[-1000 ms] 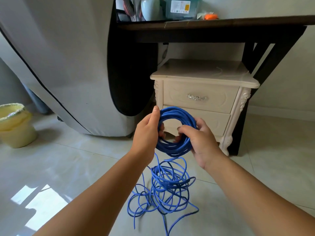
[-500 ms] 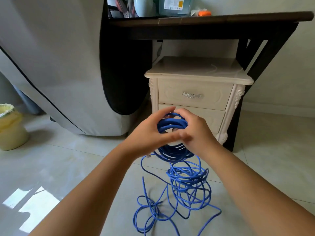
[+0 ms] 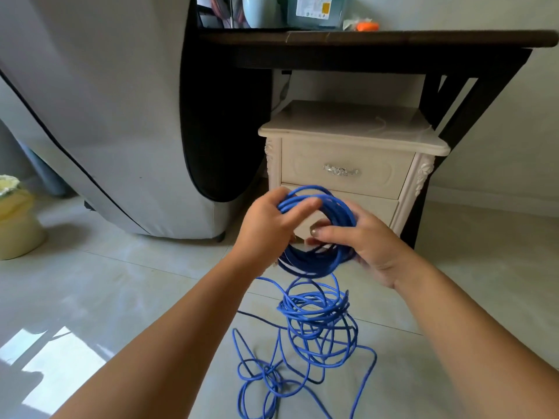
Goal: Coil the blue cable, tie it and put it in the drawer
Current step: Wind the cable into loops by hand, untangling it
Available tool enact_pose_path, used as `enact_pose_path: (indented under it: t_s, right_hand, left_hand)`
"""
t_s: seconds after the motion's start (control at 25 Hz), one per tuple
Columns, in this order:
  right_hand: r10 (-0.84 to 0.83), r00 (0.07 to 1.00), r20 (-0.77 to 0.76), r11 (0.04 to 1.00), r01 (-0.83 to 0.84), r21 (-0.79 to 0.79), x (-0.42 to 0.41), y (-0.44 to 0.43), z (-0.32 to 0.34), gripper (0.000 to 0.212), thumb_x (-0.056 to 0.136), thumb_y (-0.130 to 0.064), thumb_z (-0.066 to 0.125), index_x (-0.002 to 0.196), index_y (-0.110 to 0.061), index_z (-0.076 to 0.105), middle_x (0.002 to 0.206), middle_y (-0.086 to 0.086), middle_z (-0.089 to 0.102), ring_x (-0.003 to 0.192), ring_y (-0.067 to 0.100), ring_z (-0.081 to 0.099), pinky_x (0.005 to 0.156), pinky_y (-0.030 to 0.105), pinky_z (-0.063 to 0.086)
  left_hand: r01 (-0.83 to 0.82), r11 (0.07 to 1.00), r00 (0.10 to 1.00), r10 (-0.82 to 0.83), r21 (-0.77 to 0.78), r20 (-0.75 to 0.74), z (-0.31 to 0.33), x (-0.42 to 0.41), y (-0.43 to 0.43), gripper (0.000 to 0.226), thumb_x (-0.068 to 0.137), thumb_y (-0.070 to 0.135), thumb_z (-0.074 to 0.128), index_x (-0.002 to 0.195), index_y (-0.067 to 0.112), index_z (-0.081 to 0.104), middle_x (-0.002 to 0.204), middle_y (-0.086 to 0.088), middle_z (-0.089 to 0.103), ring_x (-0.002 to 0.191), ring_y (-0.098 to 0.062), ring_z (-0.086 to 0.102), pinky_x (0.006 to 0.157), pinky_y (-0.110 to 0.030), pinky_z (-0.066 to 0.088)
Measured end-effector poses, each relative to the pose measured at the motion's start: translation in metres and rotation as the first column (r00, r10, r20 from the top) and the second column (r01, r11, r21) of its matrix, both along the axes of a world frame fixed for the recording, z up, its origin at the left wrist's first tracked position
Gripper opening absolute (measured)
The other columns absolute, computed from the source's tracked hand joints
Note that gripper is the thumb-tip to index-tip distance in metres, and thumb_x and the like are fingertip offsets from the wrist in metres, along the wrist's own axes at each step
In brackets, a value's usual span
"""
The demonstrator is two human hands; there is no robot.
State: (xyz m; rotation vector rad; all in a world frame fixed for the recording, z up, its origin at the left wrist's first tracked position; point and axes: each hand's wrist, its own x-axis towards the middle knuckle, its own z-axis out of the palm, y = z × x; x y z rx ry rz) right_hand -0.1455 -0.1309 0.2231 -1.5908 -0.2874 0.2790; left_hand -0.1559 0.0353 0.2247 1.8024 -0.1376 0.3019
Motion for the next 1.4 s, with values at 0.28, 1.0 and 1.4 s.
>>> enact_pose_path:
  t_s: [0.28,1.0,1.4]
  right_hand:
    - [-0.130,0.988,-0.088,0.984,0.139,0.111,-0.009,0.027,-0.014,0.011,0.082,-0.014,0.074,0.087,-0.017,0.064,0.079,0.002,0.071,0.081,0.021,0.069,0.082,0.037,0.056]
    - [0.115,0.842,0.528,0.802,0.235,-0.549,0.000,0.015,0.005,0.015,0.066,-0.035,0.052,0.069,-0.022,0.058,0.057,-0.005,0.056,0.055,0.017,0.053,0.053,0.027,0.042]
    - [0.183,0.973,-0.138,0.974,-0.160,0.162,0.004,-0.001,0.007,0.071,0.071,-0.074,0.061,0.107,-0.014,0.069,0.102,0.014,0.074,0.093,0.024,0.070,0.084,0.034,0.053]
  left_hand:
    - [-0.147,0.928,0.989,0.130,-0.342,-0.073,0.005,0.000,0.002,0.038,0.096,0.044,0.056,0.092,0.006,0.062,0.057,0.000,0.046,0.048,-0.010,0.046,0.057,-0.032,0.041]
    - [0.233,0.882,0.972,-0.202,0.411,-0.118,0.001,-0.009,0.015,0.065,0.067,0.069,0.064,0.119,0.029,0.061,0.098,0.008,0.070,0.080,0.001,0.064,0.080,-0.030,0.056]
    - [-0.044,0.970,0.998,0.031,-0.237,-0.060,0.007,-0.003,0.019,0.043,0.089,0.055,0.058,0.069,0.017,0.053,0.057,0.003,0.048,0.059,-0.017,0.047,0.068,-0.038,0.042]
